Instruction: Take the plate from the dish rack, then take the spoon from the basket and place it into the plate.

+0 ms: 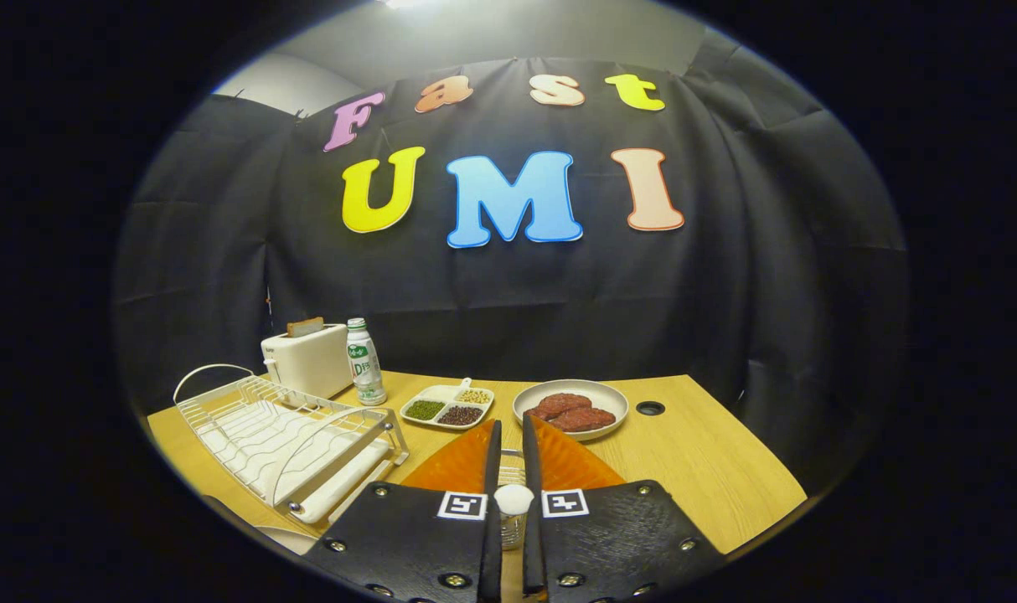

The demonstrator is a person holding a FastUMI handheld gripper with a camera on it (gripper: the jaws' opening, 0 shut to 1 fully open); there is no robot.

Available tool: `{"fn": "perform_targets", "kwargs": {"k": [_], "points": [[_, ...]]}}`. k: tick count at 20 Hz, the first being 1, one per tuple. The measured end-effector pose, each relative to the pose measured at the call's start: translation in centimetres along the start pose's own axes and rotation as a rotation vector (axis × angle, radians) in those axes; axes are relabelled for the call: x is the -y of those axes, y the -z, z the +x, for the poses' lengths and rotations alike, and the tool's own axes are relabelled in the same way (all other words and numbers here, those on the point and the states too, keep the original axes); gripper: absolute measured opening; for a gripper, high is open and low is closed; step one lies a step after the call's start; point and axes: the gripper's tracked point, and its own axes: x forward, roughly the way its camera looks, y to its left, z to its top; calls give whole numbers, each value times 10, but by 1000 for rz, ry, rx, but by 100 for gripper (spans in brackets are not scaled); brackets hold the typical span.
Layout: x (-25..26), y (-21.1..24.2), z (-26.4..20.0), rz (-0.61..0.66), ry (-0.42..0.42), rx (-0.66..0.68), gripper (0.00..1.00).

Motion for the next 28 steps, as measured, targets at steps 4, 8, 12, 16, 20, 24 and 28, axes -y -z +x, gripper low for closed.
{"fn": "perform_targets", "kwargs": {"k": [4, 8, 12, 16, 20, 24, 28], "points": [[-5, -31, -14, -14, -5, 9, 9], [-9, -51, -30, -24, -5, -8, 9], [-12, -71, -54, -38, -5, -23, 10], [-16, -84, -82, -21, -13, -46, 9], [-16, -93, -108, -23, -3, -67, 9], [-25, -90, -130, -42, -15, -95, 9], [-47, -70, -147, -19, -49, -151, 9]]}}
